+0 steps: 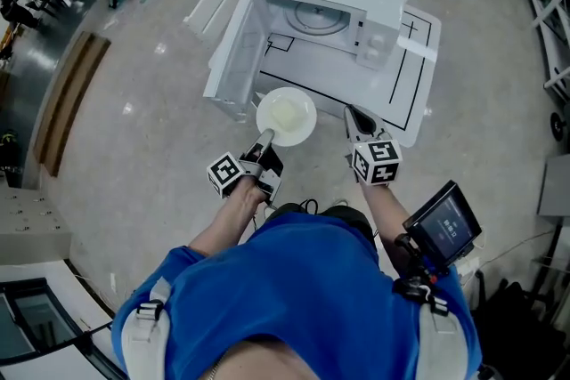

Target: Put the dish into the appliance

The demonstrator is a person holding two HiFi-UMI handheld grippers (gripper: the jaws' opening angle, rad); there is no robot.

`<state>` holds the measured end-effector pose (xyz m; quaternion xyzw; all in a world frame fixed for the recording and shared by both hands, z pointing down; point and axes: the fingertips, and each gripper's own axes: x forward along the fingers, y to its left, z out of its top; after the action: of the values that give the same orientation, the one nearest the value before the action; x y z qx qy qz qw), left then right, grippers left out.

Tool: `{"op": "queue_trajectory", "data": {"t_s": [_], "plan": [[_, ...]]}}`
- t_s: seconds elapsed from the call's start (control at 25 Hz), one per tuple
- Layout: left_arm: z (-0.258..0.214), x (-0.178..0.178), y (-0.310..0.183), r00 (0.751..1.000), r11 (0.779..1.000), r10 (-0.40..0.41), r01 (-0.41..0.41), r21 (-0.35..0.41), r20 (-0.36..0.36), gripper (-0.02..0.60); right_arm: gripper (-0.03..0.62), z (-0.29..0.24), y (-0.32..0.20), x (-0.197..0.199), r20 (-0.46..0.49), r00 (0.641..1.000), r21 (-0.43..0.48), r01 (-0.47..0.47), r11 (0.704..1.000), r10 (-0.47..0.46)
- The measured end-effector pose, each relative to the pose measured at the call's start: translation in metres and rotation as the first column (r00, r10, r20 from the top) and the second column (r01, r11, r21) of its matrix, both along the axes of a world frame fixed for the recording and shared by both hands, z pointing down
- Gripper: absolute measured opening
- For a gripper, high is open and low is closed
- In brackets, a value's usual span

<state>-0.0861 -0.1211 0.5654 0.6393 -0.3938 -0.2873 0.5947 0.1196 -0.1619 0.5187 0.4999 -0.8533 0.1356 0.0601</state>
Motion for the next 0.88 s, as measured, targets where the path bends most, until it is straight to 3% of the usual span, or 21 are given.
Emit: {"op": "queue_trajectory", "data": {"t_s": [0.4,0.88], "plan": [[-0.003,0.051,-0.028,0.998,0.998,-0.055,0.055,0.006,0.000,0.017,0.002,0.008,-0.001,0.060,0.001,1.000,-0.015,0.008,1.000,-0.008],[0.006,0.070,-0.094,0.997,0.998,-0.070,0.070,-0.002,0.012,0.017,0.002,0.011,-0.034,0.078,-0.003,1.000,-0.016,0.001,1.000,-0.001]]}}
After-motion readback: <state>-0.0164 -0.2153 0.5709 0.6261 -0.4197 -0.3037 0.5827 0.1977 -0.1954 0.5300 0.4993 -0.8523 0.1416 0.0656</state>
